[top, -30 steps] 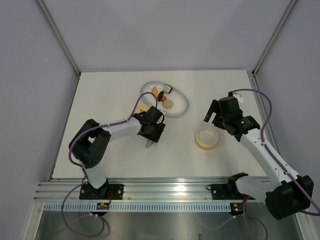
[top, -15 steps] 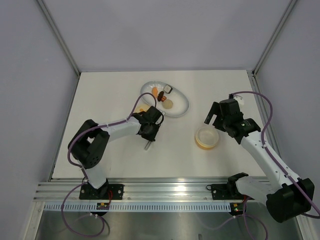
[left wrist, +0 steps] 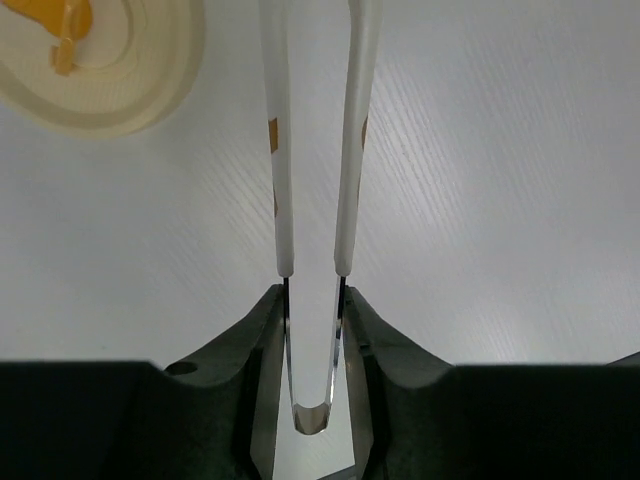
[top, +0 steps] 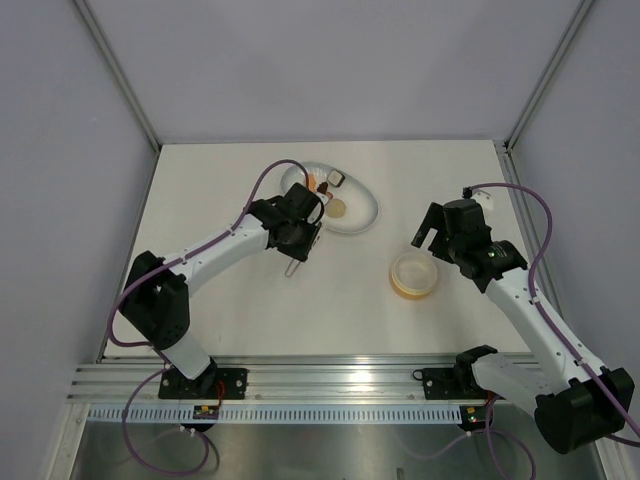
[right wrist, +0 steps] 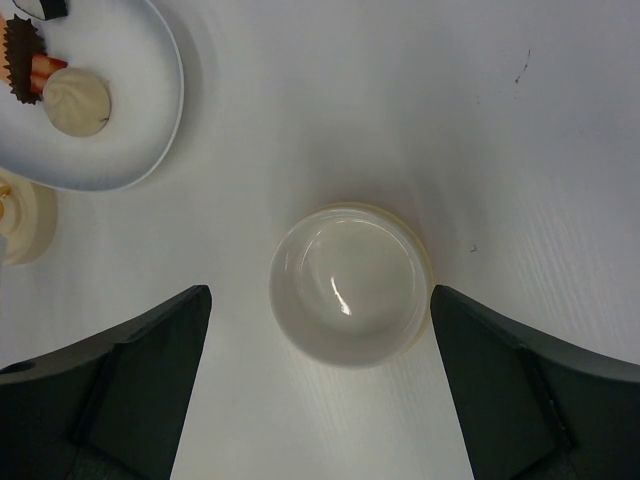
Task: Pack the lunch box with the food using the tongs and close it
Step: Pick up the clamp at the center of the board.
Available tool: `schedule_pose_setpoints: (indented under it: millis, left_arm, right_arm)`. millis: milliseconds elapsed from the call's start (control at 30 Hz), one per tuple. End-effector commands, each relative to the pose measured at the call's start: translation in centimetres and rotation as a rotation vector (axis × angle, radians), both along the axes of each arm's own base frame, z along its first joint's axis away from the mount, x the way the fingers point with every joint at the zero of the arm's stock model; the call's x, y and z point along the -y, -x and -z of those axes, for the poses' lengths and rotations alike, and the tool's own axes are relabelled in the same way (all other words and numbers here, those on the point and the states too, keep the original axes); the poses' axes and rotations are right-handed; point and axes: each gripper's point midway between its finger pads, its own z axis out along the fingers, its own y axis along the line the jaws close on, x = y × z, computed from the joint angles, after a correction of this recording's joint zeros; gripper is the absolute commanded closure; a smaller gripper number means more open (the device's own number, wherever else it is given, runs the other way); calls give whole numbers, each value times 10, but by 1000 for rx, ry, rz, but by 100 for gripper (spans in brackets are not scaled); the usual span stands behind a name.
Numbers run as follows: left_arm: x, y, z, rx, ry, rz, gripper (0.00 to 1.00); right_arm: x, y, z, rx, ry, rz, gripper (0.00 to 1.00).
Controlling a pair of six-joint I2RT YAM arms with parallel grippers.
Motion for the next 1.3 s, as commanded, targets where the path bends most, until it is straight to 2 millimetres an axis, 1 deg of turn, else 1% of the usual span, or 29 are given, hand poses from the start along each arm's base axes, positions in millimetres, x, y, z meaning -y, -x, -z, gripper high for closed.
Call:
schedule_pose_setpoints:
  millis: [0,100,167,267,300,567,633,700,800,900,1100,1267]
  left_arm:
    - [-5,-5,-19,26,4,-4,69]
    - [-4,-7,-20,25,12,-3,67]
    - [-4,-8,-21,26,16,-7,64]
    - [-4,-8,-22,25,22,-9,62]
    - [-3,-8,-24,27,27,-9,60]
    - [-1,-11,-24,30,40,-22,59]
    - [1,-13,-27,38,51,-25,59]
    - [3,-16,-31,52,61,-29,60]
    - [5,-20,-38,79,77,-34,65]
    - [7,-24,-46,101,94,-35,75]
    - [11,-27,-57,124,119,-28,78]
    - [10,-26,-57,126,121,-25,81]
  right_arm:
    - [4,-3,-14,43,-9,29,1]
    - [3,-3,-15,45,-10,27,1]
    - [4,-4,-13,42,-10,30,1]
    - [3,-5,-13,42,-11,31,1]
    - [3,-5,-13,42,-11,27,1]
    - [2,-6,-12,38,-12,27,1]
    - [2,-6,-13,42,-12,30,0]
    - [2,-6,-13,41,-13,29,1]
    - [2,-5,-14,43,-15,28,1]
    - [3,-5,-15,45,-15,32,1]
    - [3,-4,-14,41,-14,32,1]
    - [2,-4,-13,36,-18,35,1]
